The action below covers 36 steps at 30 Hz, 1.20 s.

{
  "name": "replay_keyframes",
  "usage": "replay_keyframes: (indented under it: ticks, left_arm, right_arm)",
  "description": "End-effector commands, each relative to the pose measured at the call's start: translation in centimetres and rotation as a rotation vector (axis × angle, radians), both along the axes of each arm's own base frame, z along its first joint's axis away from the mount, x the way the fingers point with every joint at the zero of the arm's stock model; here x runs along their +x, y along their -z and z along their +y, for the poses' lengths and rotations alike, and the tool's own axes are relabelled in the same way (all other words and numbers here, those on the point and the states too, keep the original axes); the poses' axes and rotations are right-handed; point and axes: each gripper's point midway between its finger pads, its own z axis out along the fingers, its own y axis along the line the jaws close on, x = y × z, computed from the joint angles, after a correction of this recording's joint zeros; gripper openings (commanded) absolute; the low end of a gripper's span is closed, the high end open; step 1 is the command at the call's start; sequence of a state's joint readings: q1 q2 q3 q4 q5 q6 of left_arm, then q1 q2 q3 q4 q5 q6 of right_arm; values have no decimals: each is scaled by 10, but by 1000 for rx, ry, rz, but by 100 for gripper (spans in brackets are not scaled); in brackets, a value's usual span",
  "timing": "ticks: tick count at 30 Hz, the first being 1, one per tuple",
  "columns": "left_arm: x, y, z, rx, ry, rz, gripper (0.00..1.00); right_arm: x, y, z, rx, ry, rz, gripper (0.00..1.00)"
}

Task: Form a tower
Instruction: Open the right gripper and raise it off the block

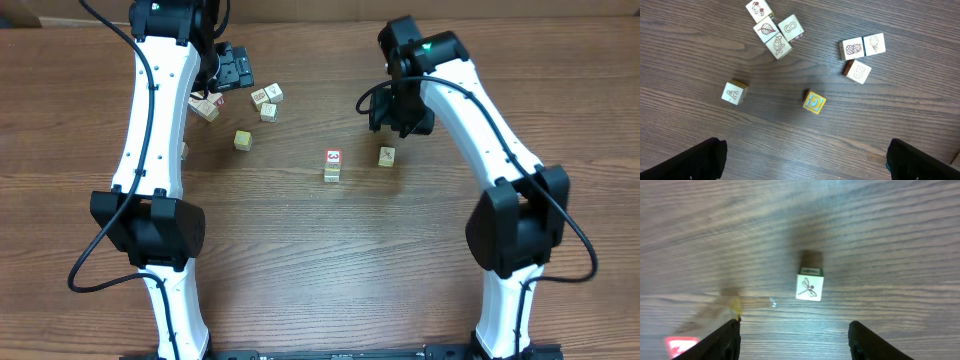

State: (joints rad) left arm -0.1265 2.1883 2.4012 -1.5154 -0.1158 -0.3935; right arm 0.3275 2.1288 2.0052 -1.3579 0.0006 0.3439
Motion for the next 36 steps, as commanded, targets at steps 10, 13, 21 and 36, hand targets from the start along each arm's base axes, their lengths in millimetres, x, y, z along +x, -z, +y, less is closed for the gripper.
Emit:
replay_keyframes:
  ticks: [10, 13, 21, 36]
  left_arm:
    - [1, -11, -2, -12, -9, -31, 100]
    - [1, -11, -2, -12, -9, -31, 99]
    - [1, -11, -2, -12, -9, -31, 99]
    - [1, -11, -2, -12, -9, -31, 100]
  right_arm:
    - [13, -47, -5, -77, 24, -197, 100]
    - [17, -48, -2, -62, 23, -214, 100]
    - [17, -48, -1, -57, 18, -211, 100]
    - [19, -44, -19, -62, 56, -187, 100]
